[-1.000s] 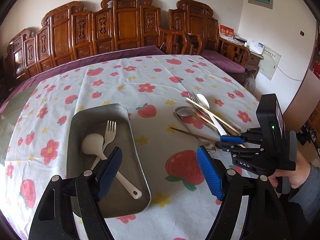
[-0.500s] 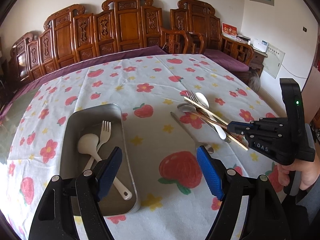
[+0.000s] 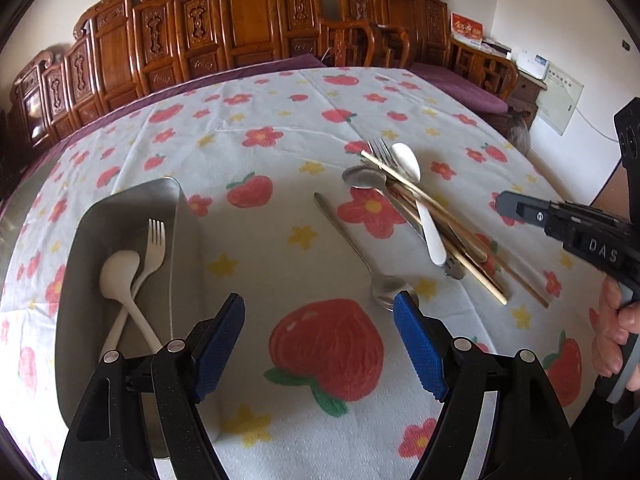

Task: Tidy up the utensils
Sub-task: 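Move the right gripper back to the utensil pile, then grasp a wooden chopstick with the right gripper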

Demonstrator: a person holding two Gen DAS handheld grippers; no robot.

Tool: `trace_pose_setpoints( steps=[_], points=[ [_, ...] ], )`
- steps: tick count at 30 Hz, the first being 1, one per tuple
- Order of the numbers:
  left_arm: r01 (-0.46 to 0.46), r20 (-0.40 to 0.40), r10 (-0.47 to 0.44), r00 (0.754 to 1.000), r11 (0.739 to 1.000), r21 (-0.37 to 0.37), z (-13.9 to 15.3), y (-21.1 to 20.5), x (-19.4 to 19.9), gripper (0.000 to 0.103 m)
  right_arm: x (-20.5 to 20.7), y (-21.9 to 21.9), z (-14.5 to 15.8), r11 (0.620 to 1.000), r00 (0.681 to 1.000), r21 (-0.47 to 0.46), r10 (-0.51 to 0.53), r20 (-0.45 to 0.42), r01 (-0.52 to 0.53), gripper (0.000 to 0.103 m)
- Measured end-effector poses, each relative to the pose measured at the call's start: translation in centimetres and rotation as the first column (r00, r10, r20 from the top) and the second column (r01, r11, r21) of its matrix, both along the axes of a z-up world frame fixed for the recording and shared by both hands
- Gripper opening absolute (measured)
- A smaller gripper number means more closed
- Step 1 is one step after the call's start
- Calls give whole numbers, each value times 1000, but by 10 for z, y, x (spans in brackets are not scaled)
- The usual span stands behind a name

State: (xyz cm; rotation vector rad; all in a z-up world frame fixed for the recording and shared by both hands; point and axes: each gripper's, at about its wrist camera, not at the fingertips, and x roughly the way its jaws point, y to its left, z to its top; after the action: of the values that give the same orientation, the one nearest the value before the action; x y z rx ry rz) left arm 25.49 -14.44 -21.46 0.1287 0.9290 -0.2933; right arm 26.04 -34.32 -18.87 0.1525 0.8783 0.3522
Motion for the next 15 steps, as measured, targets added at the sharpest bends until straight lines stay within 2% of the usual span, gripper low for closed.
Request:
trace_pose_setpoints(
  steps=[4, 6, 7, 8, 10, 15],
  points=[
    [0, 6, 0, 1000, 1000, 17, 3, -3, 0, 74, 1, 0, -8, 998, 1000, -68, 17, 0, -17, 1],
    [5, 14, -5, 1000, 1000, 19, 8, -4, -2, 74, 3, -10, -9, 993, 1000, -117, -6, 15, 8, 3],
    [8, 21, -9, 1000, 1000, 20, 11, -5, -5, 74, 6, -17, -12, 993, 1000, -117, -23, 8, 23, 7],
    [12, 27, -13, 1000, 1000, 19, 14, -5, -7, 74, 9, -26, -15, 994, 999, -104, -43, -6, 43, 19],
    [16, 32, -17, 999, 1000, 18, 18, -5, -9, 74, 13, -36, -21, 993, 998, -104, -56, -19, 54, 32],
    [20, 30, -20, 999, 1000, 21, 21, -7, -14, 74, 16, -36, -30, 997, 998, -78, -20, -67, 14, 32]
  ],
)
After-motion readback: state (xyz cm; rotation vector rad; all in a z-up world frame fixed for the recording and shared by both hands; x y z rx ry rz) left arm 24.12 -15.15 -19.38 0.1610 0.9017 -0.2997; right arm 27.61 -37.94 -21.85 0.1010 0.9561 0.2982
